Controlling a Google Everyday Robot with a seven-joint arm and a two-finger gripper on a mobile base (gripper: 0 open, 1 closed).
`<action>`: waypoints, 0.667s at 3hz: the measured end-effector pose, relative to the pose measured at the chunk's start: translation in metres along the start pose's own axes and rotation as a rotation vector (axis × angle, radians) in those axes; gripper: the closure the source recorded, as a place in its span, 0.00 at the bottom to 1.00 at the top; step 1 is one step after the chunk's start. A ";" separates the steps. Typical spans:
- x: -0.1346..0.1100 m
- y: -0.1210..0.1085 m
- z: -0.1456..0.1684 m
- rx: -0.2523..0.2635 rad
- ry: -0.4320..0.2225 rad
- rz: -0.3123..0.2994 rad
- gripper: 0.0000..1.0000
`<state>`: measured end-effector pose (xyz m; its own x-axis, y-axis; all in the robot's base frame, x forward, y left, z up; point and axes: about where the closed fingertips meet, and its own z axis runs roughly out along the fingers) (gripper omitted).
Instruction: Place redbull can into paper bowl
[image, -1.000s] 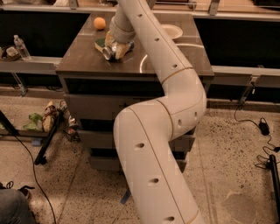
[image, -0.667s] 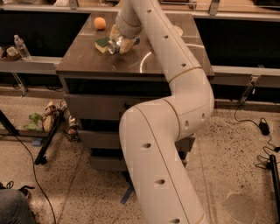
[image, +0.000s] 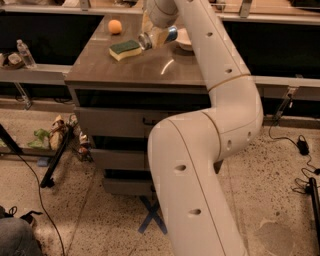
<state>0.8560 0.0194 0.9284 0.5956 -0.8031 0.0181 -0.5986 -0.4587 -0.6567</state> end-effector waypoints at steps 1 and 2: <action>0.014 -0.011 -0.006 0.020 0.086 -0.005 1.00; 0.039 -0.027 -0.027 0.053 0.225 -0.023 1.00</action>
Offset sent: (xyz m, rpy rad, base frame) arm 0.0204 -0.0576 0.0778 -0.2088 -0.2898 -0.2285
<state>0.8807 -0.0099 0.9674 0.4710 -0.8597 0.1976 -0.5538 -0.4625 -0.6924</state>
